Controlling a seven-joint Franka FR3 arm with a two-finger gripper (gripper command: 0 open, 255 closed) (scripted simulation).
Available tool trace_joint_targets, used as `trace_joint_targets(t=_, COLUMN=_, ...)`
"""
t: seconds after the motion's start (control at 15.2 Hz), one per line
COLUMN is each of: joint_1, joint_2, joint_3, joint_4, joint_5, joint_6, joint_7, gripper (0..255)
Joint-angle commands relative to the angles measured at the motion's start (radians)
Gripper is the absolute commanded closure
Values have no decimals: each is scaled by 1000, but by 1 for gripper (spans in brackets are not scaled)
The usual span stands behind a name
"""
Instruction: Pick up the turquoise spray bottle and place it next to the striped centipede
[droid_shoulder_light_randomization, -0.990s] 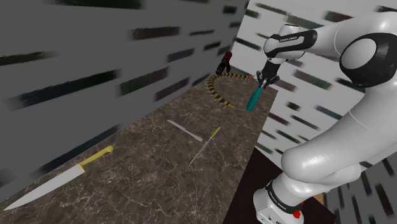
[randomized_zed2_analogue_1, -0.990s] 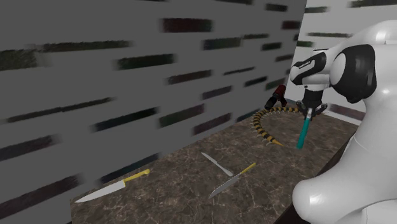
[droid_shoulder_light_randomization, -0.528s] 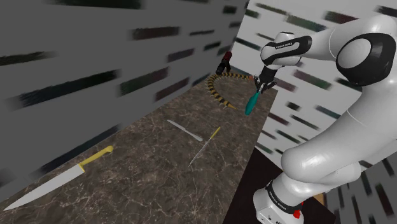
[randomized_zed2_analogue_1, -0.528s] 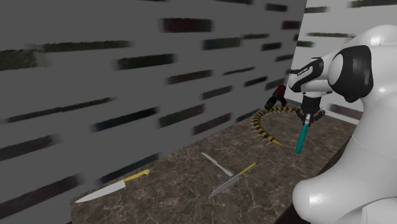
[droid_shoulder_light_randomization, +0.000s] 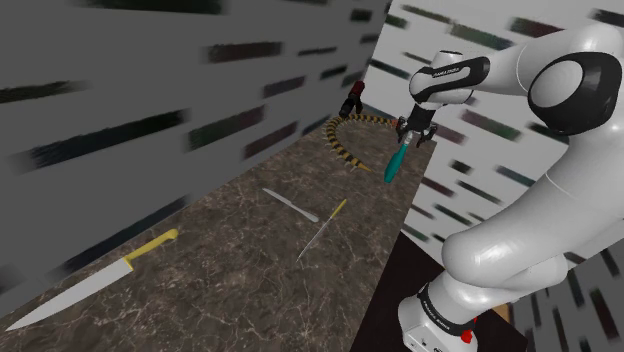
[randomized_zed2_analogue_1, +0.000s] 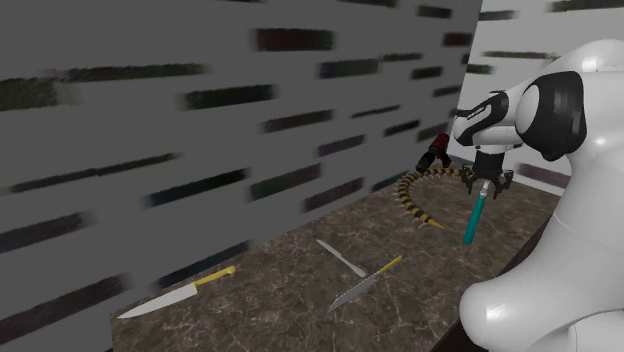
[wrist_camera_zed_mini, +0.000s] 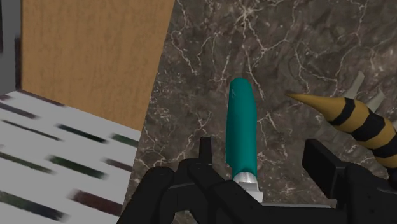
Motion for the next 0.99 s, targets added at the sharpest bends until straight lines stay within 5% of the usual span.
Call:
trace_joint_targets(t=0.0, joint_1=0, joint_2=0, joint_3=0, joint_4=0, joint_5=0, joint_6=0, joint_7=0, gripper=0)
trace_joint_targets(t=0.2, joint_1=0, joint_2=0, joint_3=0, joint_4=0, joint_5=0, joint_6=0, joint_7=0, gripper=0)
trace_joint_targets(t=0.46, joint_1=7, joint_2=-44, joint_3=7, joint_4=76, joint_5=4, joint_6=-121, joint_7=-2, gripper=0)
trace_joint_targets(t=0.92, joint_1=7, joint_2=-44, joint_3=7, joint_4=76, joint_5=4, joint_6=-121, joint_7=-2, gripper=0)
